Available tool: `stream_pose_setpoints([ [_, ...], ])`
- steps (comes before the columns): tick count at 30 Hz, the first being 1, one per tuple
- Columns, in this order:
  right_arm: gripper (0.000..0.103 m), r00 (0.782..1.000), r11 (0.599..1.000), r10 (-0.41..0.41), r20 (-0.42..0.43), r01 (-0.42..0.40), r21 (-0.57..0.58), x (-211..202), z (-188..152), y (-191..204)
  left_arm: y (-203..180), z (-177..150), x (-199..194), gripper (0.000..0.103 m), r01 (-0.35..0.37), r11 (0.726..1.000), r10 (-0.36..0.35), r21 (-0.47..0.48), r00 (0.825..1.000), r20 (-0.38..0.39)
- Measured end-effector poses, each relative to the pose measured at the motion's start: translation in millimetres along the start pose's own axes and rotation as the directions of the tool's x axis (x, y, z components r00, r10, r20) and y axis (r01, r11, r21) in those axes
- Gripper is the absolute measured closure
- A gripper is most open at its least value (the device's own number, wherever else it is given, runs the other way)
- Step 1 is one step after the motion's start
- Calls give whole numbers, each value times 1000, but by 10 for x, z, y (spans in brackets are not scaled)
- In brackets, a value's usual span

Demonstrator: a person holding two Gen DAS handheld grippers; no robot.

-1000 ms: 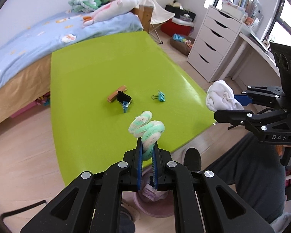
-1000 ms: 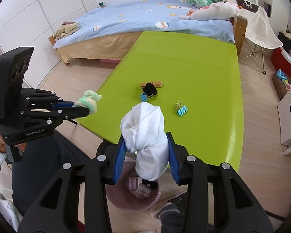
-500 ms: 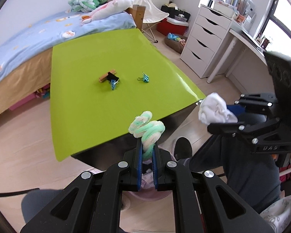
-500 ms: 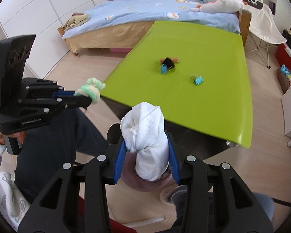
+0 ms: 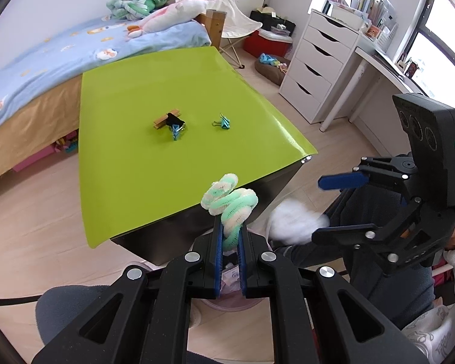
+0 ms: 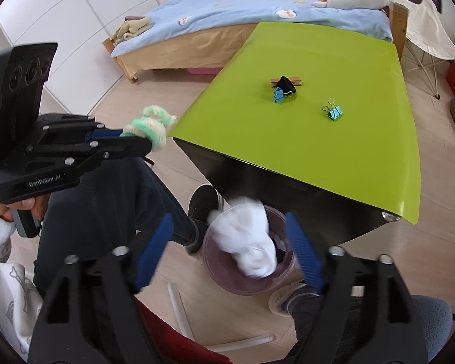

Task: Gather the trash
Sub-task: 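Drop the white socks and mint-green sock into the pink wastebasket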

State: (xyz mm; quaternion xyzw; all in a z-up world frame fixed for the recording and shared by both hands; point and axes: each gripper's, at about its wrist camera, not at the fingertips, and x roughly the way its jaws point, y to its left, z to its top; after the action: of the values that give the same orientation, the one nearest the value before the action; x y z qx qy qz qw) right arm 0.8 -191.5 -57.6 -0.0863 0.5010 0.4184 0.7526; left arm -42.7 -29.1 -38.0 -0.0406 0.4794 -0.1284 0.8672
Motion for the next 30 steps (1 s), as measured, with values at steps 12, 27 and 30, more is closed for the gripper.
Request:
stream_pose_setpoints([
  [12, 9, 996, 995, -75, 57, 72, 62, -247, 63, -98, -128, -32, 98, 94, 35, 999, -34, 26, 999, -35],
  [27, 9, 991, 987, -90, 100, 76, 140, -447, 9, -303, -233, -58, 206, 41, 90, 996, -88, 27, 994, -67],
  [30, 9, 991, 987, -89, 99, 74, 142, -439, 10, -303, -214, -63, 202, 21, 95, 995, -94, 10, 994, -59],
])
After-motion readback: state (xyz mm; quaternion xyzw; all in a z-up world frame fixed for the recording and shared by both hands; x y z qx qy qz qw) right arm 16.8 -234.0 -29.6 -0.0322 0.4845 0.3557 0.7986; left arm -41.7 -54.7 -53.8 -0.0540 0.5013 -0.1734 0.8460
